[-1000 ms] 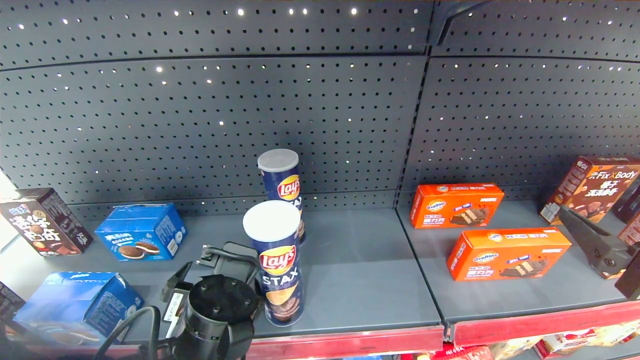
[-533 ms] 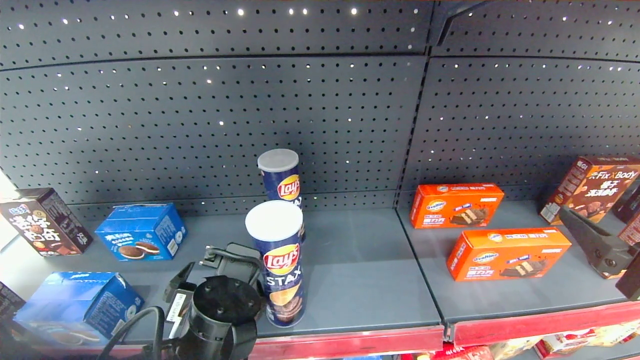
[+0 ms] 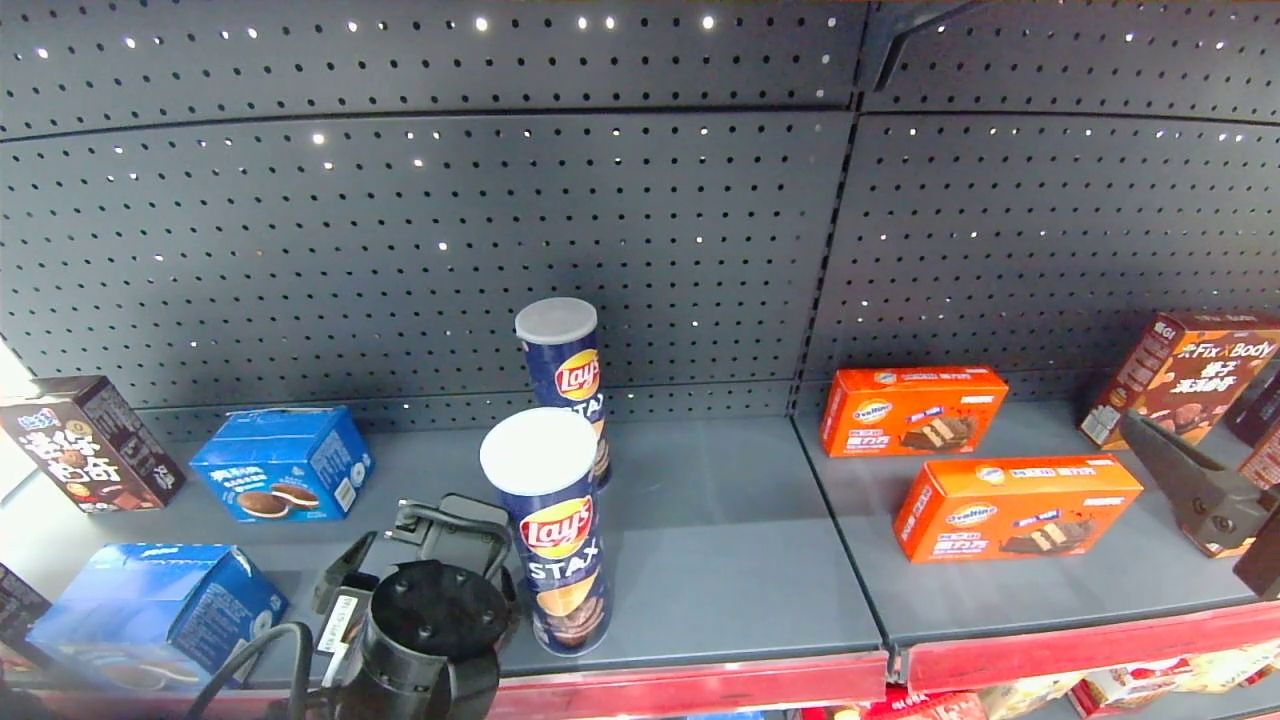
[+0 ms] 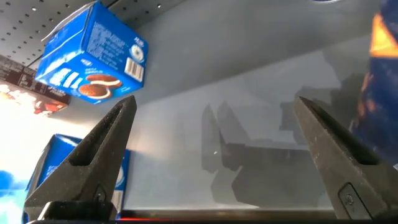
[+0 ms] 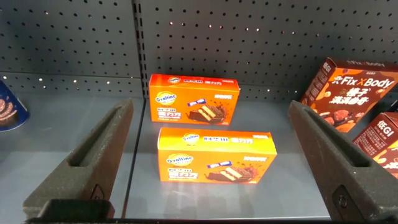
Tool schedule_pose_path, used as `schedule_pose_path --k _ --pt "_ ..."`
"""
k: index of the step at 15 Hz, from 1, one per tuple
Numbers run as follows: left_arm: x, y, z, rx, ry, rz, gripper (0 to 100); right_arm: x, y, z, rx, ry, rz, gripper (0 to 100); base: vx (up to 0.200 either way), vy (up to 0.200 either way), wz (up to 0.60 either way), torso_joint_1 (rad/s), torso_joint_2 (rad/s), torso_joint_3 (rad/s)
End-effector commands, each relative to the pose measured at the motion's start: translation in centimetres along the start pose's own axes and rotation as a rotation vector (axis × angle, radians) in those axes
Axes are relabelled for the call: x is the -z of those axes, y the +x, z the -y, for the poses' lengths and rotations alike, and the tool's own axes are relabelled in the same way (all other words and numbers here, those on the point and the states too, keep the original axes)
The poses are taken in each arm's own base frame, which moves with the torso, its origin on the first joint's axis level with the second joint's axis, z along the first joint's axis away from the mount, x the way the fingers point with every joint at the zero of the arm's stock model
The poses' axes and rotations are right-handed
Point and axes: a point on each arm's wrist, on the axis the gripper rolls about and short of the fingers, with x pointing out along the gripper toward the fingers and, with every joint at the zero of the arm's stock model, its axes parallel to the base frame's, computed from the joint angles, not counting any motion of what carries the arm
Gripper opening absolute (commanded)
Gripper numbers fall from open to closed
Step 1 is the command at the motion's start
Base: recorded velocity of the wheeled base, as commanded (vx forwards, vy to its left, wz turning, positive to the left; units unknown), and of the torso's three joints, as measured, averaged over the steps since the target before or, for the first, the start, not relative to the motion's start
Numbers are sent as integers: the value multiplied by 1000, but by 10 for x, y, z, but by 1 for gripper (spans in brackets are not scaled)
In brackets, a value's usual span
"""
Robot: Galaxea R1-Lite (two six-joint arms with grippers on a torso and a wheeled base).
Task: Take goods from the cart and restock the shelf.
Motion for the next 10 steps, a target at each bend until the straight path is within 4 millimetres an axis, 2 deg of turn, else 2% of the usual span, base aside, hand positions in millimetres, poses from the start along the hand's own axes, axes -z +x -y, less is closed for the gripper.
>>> schedule_pose_path --k 1,6,10 --pt "3 -4 -7 -3 -3 0 100 0 0 0 -1 -1 0 100 0 0 0 0 0 0" --pt "7 9 -21 -70 -13 -42 100 0 0 0 -1 -1 0 100 0 0 0 0 0 0" --pt "5 13 -16 -69 -12 -42 100 0 0 0 -1 -2 0 100 0 0 0 0 0 0"
